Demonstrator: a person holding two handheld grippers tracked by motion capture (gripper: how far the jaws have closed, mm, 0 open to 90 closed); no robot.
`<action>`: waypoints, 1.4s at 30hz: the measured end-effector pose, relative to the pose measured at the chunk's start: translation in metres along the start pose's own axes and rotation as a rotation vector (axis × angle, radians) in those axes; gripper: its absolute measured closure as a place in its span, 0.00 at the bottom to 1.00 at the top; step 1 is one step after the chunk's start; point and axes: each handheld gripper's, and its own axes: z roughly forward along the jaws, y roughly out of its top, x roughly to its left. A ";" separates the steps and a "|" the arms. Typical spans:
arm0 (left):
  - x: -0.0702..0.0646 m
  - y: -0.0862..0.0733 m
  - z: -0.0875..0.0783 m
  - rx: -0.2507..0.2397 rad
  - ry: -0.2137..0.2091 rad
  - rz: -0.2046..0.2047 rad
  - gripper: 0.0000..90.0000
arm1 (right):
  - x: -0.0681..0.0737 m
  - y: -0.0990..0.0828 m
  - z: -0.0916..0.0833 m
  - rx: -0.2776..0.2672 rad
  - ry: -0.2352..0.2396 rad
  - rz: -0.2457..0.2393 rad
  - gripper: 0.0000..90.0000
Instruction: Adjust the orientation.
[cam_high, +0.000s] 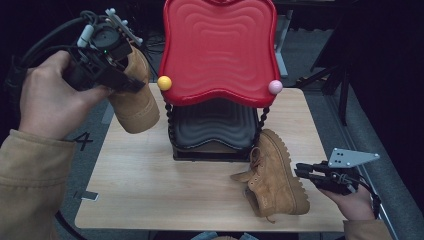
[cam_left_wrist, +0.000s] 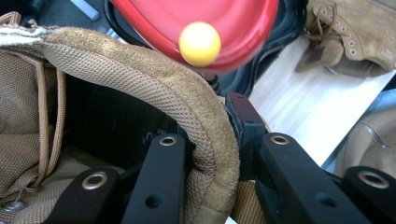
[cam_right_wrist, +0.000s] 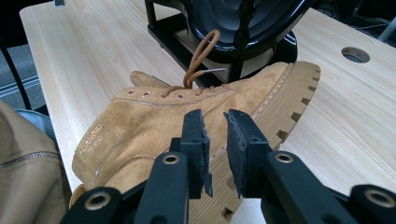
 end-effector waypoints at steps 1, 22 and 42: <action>0.000 0.001 -0.002 -0.004 0.003 0.004 0.86 | 0.000 0.000 0.000 0.002 0.000 0.000 0.85; 0.000 0.041 -0.048 -0.027 0.123 0.076 0.86 | 0.005 -0.002 0.000 0.009 0.001 -0.008 0.85; -0.010 0.090 -0.058 -0.111 0.117 0.199 0.86 | 0.013 -0.017 -0.014 0.016 -0.008 0.038 0.85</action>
